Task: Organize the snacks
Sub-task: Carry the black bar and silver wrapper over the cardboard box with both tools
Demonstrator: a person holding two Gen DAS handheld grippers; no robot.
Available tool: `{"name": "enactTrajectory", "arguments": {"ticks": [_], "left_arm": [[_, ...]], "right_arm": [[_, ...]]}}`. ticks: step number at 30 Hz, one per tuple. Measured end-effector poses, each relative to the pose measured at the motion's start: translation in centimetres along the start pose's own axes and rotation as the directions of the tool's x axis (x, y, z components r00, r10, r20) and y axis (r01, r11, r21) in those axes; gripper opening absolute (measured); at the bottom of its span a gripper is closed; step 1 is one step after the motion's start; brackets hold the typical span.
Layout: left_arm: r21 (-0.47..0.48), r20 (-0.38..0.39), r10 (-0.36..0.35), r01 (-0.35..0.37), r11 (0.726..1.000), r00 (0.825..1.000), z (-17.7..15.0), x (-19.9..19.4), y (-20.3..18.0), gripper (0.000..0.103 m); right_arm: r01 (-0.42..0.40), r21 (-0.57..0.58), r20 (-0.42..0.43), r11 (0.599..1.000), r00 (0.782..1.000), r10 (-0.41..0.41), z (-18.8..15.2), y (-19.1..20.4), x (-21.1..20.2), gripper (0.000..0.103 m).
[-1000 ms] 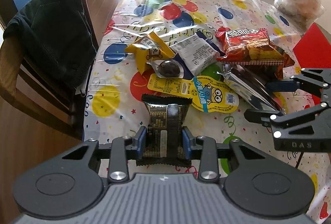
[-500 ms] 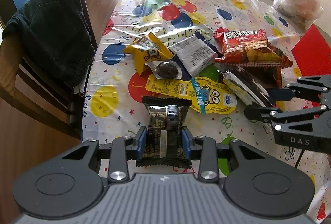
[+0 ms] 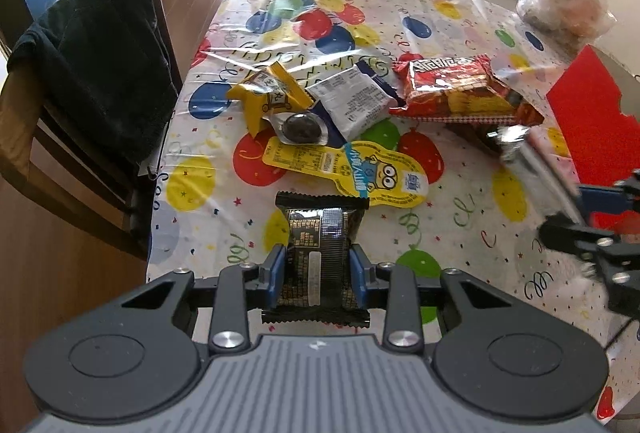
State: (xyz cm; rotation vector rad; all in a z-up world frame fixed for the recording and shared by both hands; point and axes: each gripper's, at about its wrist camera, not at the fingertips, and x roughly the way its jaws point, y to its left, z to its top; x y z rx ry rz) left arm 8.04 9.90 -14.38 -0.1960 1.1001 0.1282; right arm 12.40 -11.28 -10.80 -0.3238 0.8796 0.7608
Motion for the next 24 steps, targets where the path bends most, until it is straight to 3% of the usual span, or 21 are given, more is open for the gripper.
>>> {"name": "enactTrajectory", "arguments": {"ticks": [9,16,24], "left_arm": [[0.021,0.053,-0.044,0.043,0.999,0.998,0.6,-3.7,-3.9,0.032],[0.107,0.132,-0.108,0.094,0.990,0.985,2.3,-7.2,-10.7,0.032],[0.211,0.155,-0.183,0.148,0.966,0.971,3.6,-8.4,-19.0,0.032]], "right_arm": [[0.054,0.091,0.055,0.994,0.997,-0.060,-1.7,-3.8,-5.4,0.041],[0.095,0.167,0.102,0.981,0.988,-0.113,-2.8,-8.2,-9.5,0.041],[0.165,0.225,0.130,0.960,0.972,-0.197,-4.6,-14.0,-13.3,0.041]]}}
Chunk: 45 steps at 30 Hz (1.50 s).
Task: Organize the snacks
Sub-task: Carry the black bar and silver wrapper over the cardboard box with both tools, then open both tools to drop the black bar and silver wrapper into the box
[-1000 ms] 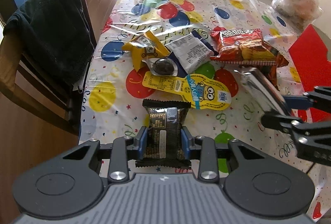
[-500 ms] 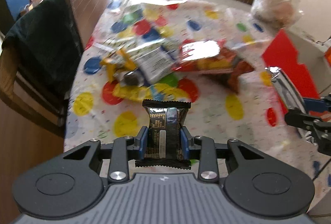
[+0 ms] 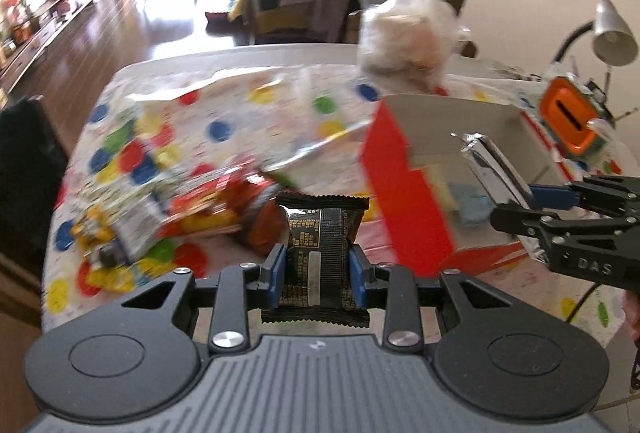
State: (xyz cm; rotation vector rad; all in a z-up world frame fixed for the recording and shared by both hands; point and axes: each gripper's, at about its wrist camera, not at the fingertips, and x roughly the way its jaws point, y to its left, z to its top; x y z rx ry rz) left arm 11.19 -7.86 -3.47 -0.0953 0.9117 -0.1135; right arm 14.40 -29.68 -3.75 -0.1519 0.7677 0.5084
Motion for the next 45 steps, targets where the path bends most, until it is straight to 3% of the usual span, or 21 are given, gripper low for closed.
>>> {"name": "enactTrajectory", "arguments": {"ticks": [10,18,25,31,36,45], "left_arm": [[0.081,0.002,-0.032,0.032,0.996,0.999,2.9,3.0,-8.0,0.032],[0.105,-0.052,-0.039,0.044,0.993,0.998,5.1,7.2,-12.8,0.032],[0.119,-0.115,-0.020,0.033,0.992,0.993,6.7,11.0,-15.5,0.032],[0.131,-0.171,0.004,0.018,0.991,0.985,8.0,14.2,-16.8,0.032],[0.133,-0.263,0.000,0.036,0.990,0.965,8.8,16.9,-17.6,0.032],[0.120,-0.397,0.032,0.017,0.993,0.917,9.0,20.3,-18.2,0.032]], "right_arm": [[0.078,0.031,0.012,0.996,0.997,-0.079,-1.3,-7.3,-1.8,0.042],[0.109,0.083,-0.046,0.991,0.993,-0.105,-2.2,-13.0,-0.7,0.042],[0.116,0.075,-0.116,0.990,0.988,-0.107,-2.1,-15.7,1.9,0.042],[0.105,-0.006,-0.188,0.994,0.977,-0.104,-1.8,-15.6,5.1,0.042],[0.083,-0.063,-0.258,0.995,0.961,-0.097,-1.8,-15.1,7.5,0.041],[0.051,-0.129,-0.307,0.990,0.948,-0.088,-1.6,-14.6,8.9,0.041]]}}
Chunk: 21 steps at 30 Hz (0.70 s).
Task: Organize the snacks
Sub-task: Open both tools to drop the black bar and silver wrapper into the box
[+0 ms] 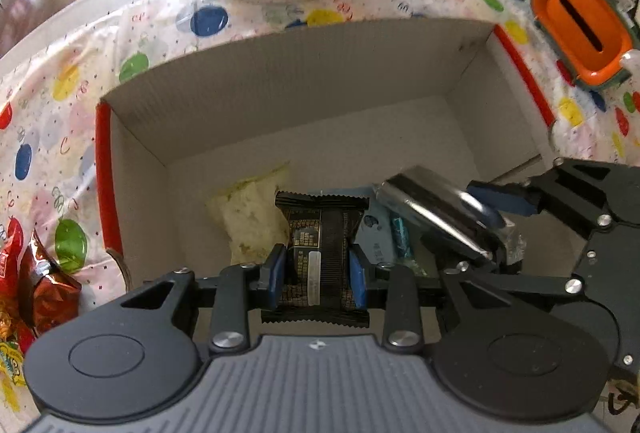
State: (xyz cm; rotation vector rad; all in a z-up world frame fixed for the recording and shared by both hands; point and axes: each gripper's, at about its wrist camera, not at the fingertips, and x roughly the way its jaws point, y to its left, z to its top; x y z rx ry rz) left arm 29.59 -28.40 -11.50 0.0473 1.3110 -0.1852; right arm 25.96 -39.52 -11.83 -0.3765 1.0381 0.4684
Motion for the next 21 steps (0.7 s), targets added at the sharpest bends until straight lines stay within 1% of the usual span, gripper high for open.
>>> {"name": "enactTrajectory", "arguments": {"ticks": [6,10,12,13,14,16,21], "left_arm": [[0.000,-0.028,0.017,-0.017,1.000,0.999,0.5,0.5,0.0,0.032],[-0.004,-0.021,0.017,-0.017,1.000,1.000,0.4,0.2,0.1,0.032],[-0.005,-0.017,0.006,-0.006,1.000,1.000,0.2,0.0,0.1,0.033],[-0.009,-0.012,0.005,-0.005,1.000,1.000,0.1,-0.1,0.2,0.035],[-0.012,-0.005,0.003,-0.003,1.000,1.000,0.0,-0.2,0.3,0.039],[-0.014,0.014,0.001,-0.001,1.000,1.000,-0.4,-0.8,0.4,0.043],[-0.030,0.063,-0.016,0.018,0.999,0.998,-1.4,-2.4,0.5,0.045]], "right_arm": [[-0.024,0.024,0.012,0.999,1.000,0.024,-0.1,-0.6,-0.5,0.042],[-0.050,0.044,0.034,0.998,0.998,0.049,-0.5,-0.9,-1.2,0.042],[-0.056,0.054,0.049,0.997,0.997,0.054,-0.6,-1.1,-1.6,0.044],[-0.061,0.062,0.057,0.996,0.997,0.058,-0.6,-1.2,-1.8,0.045],[-0.071,0.070,0.066,0.995,0.996,0.067,-0.7,-1.3,-2.1,0.045],[-0.081,0.077,0.080,0.994,0.994,0.075,-0.8,-1.3,-2.8,0.047],[-0.097,0.094,0.125,0.991,0.988,0.085,-1.2,-1.3,-4.5,0.050]]}}
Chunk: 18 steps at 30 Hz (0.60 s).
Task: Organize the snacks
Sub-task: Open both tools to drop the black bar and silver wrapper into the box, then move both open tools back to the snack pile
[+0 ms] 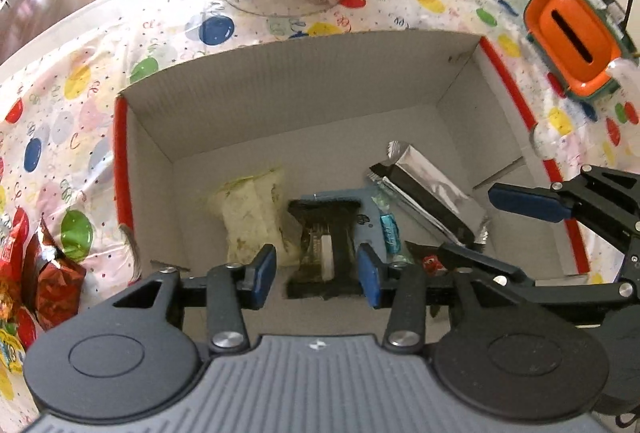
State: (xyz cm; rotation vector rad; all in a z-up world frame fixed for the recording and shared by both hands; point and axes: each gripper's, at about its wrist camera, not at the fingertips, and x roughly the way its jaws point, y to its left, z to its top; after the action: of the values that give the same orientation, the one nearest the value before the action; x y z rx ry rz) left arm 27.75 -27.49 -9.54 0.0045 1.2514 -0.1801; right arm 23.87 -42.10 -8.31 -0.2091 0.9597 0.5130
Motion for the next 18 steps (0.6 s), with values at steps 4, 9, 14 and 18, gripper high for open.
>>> {"name": "enactTrajectory", "arguments": {"ticks": [4,9,14,18], "left_arm": [[-0.018,0.045,-0.010,0.011,1.000,0.999,-1.0,-1.7,0.0,0.046],[-0.018,0.104,0.002,0.000,1.000,0.995,-2.3,-3.8,0.2,0.046],[-0.038,0.176,0.016,-0.009,0.999,0.984,-3.8,-6.2,0.9,0.058],[-0.057,0.215,0.032,-0.021,0.998,0.976,-4.9,-7.7,1.7,0.058]], "right_arm": [[-0.010,0.022,0.043,1.000,0.999,0.009,0.1,0.2,-1.3,0.055],[-0.027,0.029,0.094,0.999,0.995,0.024,0.1,0.7,-2.9,0.064],[-0.054,0.016,0.138,0.998,0.989,0.052,0.1,1.6,-4.2,0.075],[-0.081,0.010,0.165,0.997,0.983,0.078,0.2,2.4,-5.2,0.082]]}}
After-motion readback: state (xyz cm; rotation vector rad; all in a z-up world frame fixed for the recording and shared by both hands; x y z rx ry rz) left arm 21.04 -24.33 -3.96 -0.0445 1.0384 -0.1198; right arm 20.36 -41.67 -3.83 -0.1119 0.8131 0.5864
